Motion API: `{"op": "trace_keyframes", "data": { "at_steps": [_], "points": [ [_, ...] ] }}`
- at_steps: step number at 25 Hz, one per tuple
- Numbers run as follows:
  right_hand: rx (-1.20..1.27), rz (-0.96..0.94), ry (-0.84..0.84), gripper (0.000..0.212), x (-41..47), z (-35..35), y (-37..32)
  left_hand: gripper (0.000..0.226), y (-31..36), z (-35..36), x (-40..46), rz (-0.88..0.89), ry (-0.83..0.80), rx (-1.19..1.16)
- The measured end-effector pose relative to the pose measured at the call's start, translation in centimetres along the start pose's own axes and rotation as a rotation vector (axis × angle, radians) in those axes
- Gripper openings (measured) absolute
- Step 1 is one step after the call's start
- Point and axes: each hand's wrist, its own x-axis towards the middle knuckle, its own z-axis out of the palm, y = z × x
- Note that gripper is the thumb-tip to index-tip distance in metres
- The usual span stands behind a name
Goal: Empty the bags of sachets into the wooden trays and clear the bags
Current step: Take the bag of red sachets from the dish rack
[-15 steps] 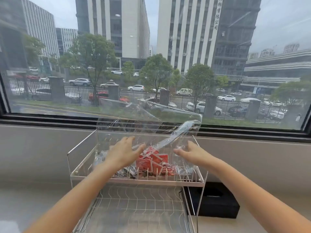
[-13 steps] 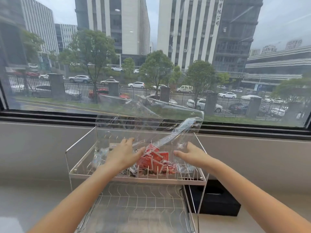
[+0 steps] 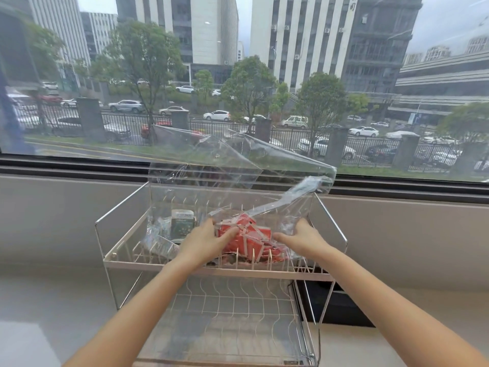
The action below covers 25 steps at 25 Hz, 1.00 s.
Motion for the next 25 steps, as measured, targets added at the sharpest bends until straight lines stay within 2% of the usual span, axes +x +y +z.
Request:
{"op": "trace_keyframes", "data": {
  "at_steps": [5,11,18,21,25],
  "points": [
    [0.017,0.018,0.076,0.047,0.4,0.6,0.5,0.053,-0.1,0.3,-0.1,0.045,0.080,0.014],
    [-0.140,-0.077,0.203,0.030,0.5,1.2,0.7,0.027,-0.4,0.1,-0.5,0.162,0.131,-0.081],
    [0.094,-0.159,0.212,0.029,-1.2,-1.0,-0.1,0.024,1.4,-1.6,-1.2,0.276,0.223,-0.221],
    [0.298,-0.164,0.270,0.026,-2.1,-3.4,-1.2,0.024,3.0,-3.6,-1.9,0.328,0.288,-0.292],
    [0.403,-0.317,0.371,0.018,-4.2,-6.4,-3.2,0.020,5.3,-6.6,-3.3,0.337,0.411,-0.474]
  ]
}}
